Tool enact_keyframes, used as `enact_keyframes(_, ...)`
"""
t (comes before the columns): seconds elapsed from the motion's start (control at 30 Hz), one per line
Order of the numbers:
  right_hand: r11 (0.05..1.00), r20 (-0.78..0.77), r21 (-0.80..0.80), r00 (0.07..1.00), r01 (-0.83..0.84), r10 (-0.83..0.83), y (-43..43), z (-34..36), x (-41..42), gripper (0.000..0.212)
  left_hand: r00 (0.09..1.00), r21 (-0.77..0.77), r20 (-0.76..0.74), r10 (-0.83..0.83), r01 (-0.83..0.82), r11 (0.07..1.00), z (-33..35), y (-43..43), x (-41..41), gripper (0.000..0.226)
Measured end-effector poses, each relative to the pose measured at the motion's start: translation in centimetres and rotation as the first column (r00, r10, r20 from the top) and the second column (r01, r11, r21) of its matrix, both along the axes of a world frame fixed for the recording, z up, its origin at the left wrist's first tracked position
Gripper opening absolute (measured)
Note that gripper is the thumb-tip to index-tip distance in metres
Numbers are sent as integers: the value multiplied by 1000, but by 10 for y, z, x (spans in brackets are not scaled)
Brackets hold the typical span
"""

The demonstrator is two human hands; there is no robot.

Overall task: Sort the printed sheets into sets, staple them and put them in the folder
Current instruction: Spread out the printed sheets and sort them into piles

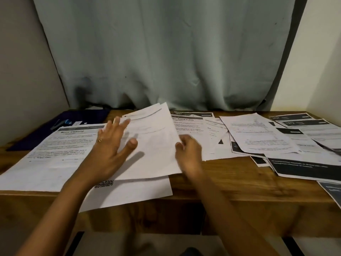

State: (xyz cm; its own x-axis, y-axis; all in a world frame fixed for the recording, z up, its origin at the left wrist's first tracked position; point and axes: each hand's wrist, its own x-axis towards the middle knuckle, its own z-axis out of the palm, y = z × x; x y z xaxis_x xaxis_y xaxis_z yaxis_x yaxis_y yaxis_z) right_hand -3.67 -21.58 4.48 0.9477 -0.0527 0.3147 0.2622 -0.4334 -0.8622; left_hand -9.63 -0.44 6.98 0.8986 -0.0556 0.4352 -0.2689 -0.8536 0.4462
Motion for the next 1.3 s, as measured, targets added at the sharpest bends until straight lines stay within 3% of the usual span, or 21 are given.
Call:
enact_keyframes(0.17,972,-47,-228,998,-59,50,33,-31,-4,32,961,159,-274,-31,77,984,-35,-2,-14,94)
enact_keyframes(0.3,922,-85,-379,995,-76,47,36,-34,-8,41,934,296,-357,32,81,952,-62,-7,-11,102)
enact_keyframes(0.4,894,-62,-441,996,-83,62,26,-29,-6,44,909,306,-414,52,85,948,-68,-7,-7,116)
enact_keyframes(0.57,938,-23,-333,993,99,-113,-30,-8,34,43,932,242,-360,-27,122,963,-47,-19,9,118)
enact_keyframes(0.67,864,-98,-447,947,231,-305,-61,-5,67,48,955,233,-283,-86,156,960,-35,-38,30,113)
enact_keyframes(0.83,727,-182,-660,899,188,-398,-73,-9,91,56,958,270,-276,-75,152,951,-52,-61,67,113)
enact_keyframes(1.13,798,-227,-558,884,227,-410,-82,-10,101,41,936,324,-351,10,111,940,-72,-62,77,123)
enact_keyframes(1.3,895,-321,-380,874,234,-364,-88,-8,101,26,938,325,-346,12,108,939,-74,-60,77,117)
